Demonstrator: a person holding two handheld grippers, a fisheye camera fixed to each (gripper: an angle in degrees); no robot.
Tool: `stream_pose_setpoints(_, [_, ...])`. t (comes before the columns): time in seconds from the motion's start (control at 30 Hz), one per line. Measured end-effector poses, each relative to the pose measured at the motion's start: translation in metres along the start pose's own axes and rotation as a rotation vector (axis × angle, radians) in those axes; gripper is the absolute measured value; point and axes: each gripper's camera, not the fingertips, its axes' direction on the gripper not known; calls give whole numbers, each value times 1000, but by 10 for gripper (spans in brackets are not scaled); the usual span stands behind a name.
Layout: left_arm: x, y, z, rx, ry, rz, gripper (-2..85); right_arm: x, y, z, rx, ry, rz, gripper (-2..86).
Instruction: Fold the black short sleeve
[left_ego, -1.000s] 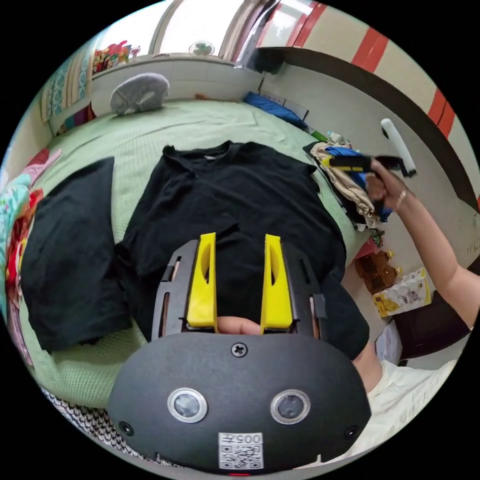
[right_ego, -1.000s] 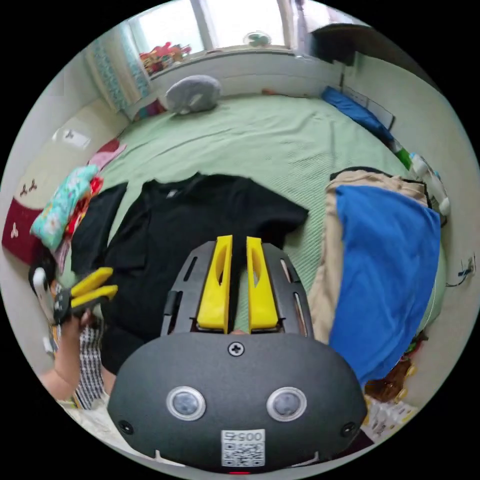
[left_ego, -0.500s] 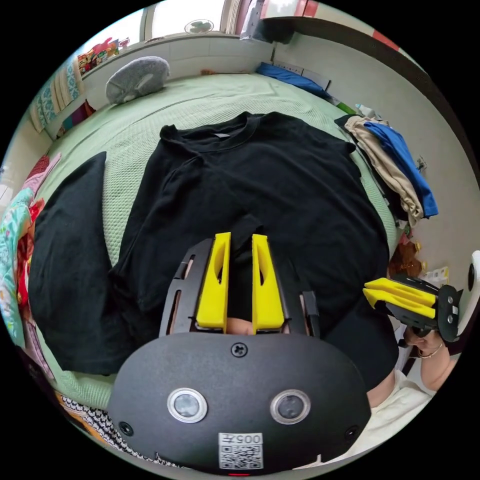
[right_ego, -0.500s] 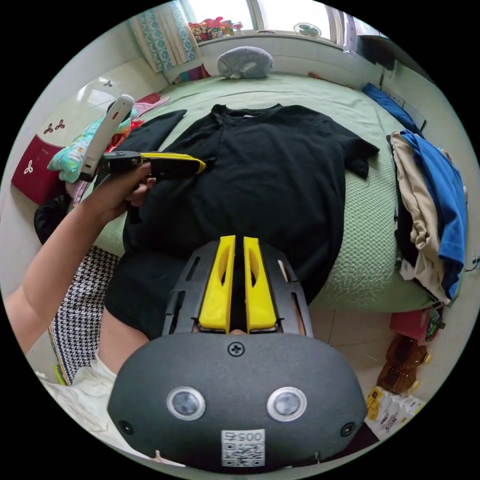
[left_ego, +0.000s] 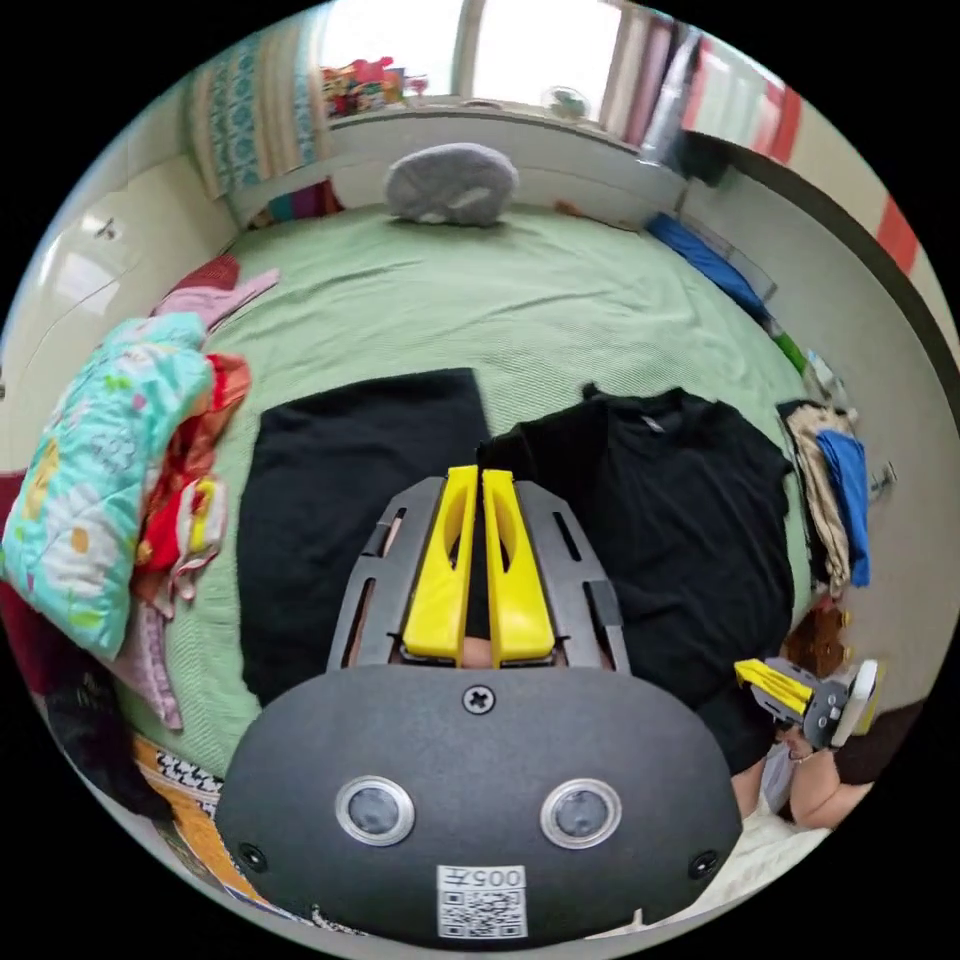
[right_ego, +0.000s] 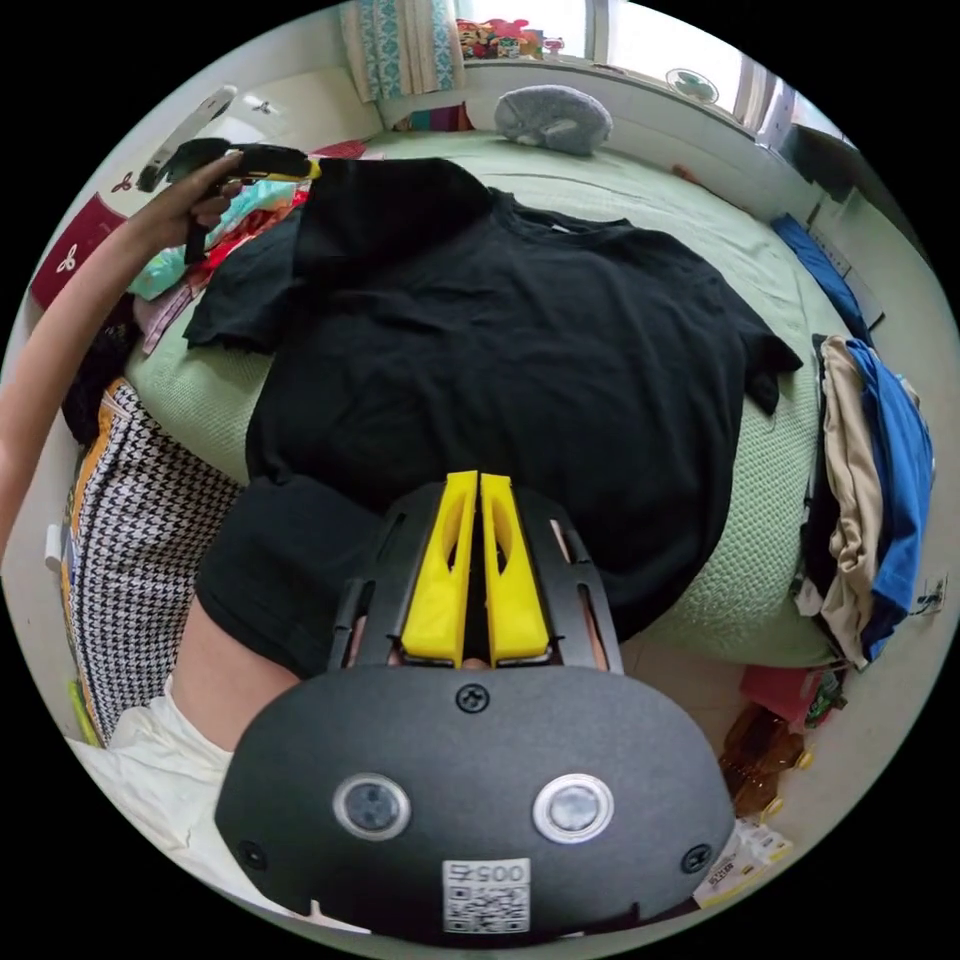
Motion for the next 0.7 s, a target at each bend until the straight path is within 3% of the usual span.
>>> stream_pose_setpoints(0.1, [-54, 9, 6, -33, 10, -176, 2, 5, 2, 4, -4, -21, 30, -5])
stream_pose_setpoints(0.2, [-74, 30, 0, 10, 59, -224, 9, 13, 8, 1, 19, -18, 63, 3])
stream_pose_setpoints(0.47, [4, 114, -29, 7, 153, 108, 75, 67, 46, -17, 100, 101, 300, 68])
stream_pose_setpoints(0.7, [51, 222, -5, -109, 296, 99, 90, 87, 81, 2, 55, 22, 437, 79])
